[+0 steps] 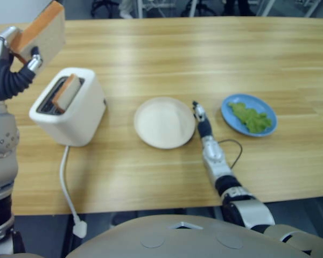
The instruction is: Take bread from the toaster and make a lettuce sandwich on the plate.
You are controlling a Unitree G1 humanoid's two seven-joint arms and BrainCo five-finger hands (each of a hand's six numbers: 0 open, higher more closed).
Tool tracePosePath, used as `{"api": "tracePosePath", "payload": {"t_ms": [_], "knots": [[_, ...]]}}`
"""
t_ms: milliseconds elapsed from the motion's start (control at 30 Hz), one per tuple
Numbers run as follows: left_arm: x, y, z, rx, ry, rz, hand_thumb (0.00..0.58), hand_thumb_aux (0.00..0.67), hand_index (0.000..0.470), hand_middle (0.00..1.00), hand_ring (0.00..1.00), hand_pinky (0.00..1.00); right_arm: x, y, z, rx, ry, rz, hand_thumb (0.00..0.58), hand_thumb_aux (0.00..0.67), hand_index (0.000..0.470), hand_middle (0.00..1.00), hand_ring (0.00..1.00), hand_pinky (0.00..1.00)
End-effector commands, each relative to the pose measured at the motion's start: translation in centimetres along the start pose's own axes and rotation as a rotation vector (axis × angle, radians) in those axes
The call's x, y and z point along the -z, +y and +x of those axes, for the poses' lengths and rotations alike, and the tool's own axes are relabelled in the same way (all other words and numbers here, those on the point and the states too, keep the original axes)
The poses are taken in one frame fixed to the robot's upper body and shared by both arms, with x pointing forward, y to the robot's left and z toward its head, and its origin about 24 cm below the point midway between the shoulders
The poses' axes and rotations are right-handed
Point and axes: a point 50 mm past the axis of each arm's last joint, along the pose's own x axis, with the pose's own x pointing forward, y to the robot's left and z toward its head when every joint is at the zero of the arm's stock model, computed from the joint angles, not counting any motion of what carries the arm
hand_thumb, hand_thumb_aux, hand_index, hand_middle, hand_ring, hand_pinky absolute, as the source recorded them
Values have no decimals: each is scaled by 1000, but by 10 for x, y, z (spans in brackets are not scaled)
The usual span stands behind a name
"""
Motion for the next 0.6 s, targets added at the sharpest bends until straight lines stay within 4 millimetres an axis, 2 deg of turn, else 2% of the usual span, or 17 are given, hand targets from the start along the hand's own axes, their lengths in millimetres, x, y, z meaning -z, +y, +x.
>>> {"api": "tracePosePath", "payload": {"t_ms": [33, 100, 200, 267, 467, 600], "knots": [[-16, -15, -4, 65, -21, -243, 580, 670, 460, 1000, 1000, 1000, 17, 5, -8, -33, 100, -23, 0, 0, 0, 0, 0, 0], [-31, -36, -9, 148, -2, -467, 580, 670, 460, 1000, 1000, 1000, 17, 2, -7, -19, 97, -24, 0, 0, 0, 0, 0, 0], [-58, -88, -26, 359, 66, -805, 580, 670, 460, 1000, 1000, 1000, 14, -9, -6, 49, 75, -4, 0, 0, 0, 0, 0, 0], [-74, -111, -35, 448, 110, -952, 580, 670, 460, 1000, 1000, 1000, 12, -18, -5, 91, 60, 14, 0, 0, 0, 0, 0, 0], [-103, -165, -54, 655, 218, -1127, 580, 670, 460, 1000, 1000, 1000, 10, -40, -6, 179, 48, 43, 0, 0, 0, 0, 0, 0], [-123, -202, -61, 828, 239, -1145, 580, 670, 460, 1000, 1000, 1000, 13, -46, -7, 192, 61, 43, 0, 0, 0, 0, 0, 0]]}}
